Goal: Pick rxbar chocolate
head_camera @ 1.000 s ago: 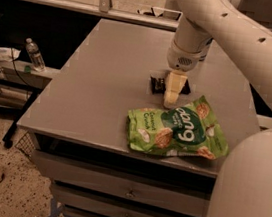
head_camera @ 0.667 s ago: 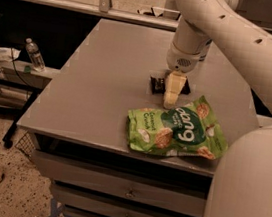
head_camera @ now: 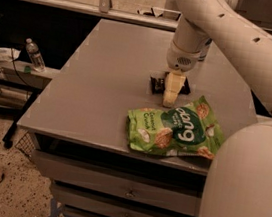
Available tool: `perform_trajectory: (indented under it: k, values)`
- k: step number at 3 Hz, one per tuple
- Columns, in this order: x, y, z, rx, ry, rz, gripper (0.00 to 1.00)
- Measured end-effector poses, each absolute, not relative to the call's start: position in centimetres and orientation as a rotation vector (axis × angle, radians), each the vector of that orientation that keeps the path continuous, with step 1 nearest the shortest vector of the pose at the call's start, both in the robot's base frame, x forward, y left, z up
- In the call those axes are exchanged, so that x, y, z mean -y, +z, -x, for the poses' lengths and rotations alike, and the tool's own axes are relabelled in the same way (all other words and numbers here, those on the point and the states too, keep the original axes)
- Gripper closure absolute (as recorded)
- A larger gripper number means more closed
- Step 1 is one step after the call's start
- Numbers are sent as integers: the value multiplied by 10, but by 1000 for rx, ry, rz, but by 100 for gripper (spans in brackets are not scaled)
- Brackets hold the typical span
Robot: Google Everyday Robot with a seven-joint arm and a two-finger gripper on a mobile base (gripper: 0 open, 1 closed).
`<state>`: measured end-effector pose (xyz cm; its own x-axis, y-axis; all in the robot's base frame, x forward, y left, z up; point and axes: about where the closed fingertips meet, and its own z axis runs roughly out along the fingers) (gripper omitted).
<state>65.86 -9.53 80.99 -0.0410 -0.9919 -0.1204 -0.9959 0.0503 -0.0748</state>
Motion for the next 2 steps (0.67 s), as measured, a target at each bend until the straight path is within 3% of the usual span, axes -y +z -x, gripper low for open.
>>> perform_trajectory:
  k: [2]
  values:
    - [95,828,-659,-2170,44,2074,96]
